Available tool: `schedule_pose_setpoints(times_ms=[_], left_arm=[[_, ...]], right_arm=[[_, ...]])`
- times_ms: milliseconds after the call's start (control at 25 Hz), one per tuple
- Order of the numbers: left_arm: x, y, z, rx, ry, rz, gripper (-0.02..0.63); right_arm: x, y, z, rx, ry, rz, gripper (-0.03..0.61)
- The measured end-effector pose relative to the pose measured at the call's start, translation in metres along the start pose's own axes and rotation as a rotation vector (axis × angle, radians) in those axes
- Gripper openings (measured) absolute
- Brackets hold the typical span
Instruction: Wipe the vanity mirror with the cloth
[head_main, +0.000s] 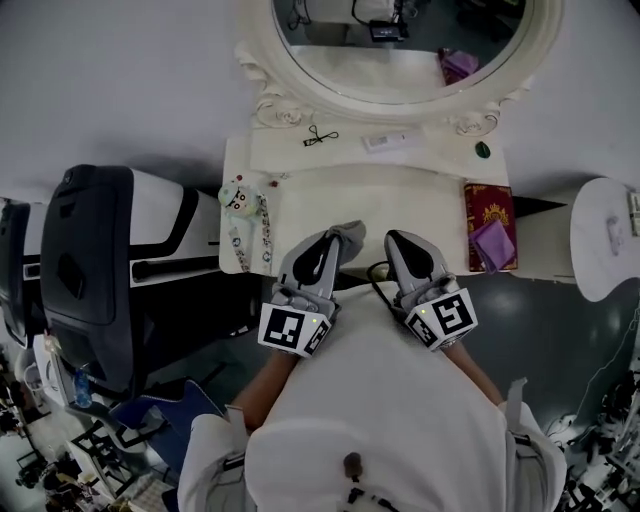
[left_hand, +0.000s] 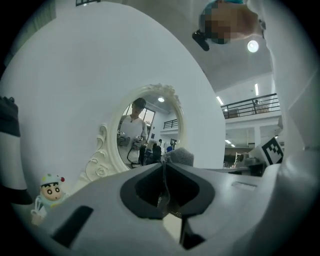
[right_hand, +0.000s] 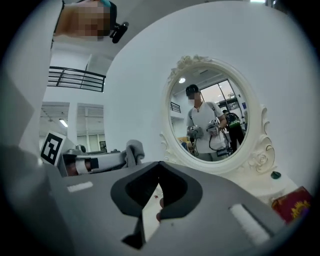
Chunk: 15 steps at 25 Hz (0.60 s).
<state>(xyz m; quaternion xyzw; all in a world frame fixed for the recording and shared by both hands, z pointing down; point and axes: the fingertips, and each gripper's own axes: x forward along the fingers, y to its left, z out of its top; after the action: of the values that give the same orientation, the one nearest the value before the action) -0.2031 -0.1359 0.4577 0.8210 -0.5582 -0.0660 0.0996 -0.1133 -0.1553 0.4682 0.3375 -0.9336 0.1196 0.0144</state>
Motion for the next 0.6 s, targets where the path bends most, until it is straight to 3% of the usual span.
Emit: schedule_pose_setpoints(times_ms=[280,600], left_arm=[[0.013,0.024,-0.010,-0.100,0.008,0.037,0.021],[0.041,0.018,-0.015,-0.127,0.042,-0.051,0.021]], right_arm=[[0.008,-0.029,-0.013,0.096,0.043,-0.085,0.008],[0.008,-0.048,-0.016,0.117,0.066,-0.148,0.008]])
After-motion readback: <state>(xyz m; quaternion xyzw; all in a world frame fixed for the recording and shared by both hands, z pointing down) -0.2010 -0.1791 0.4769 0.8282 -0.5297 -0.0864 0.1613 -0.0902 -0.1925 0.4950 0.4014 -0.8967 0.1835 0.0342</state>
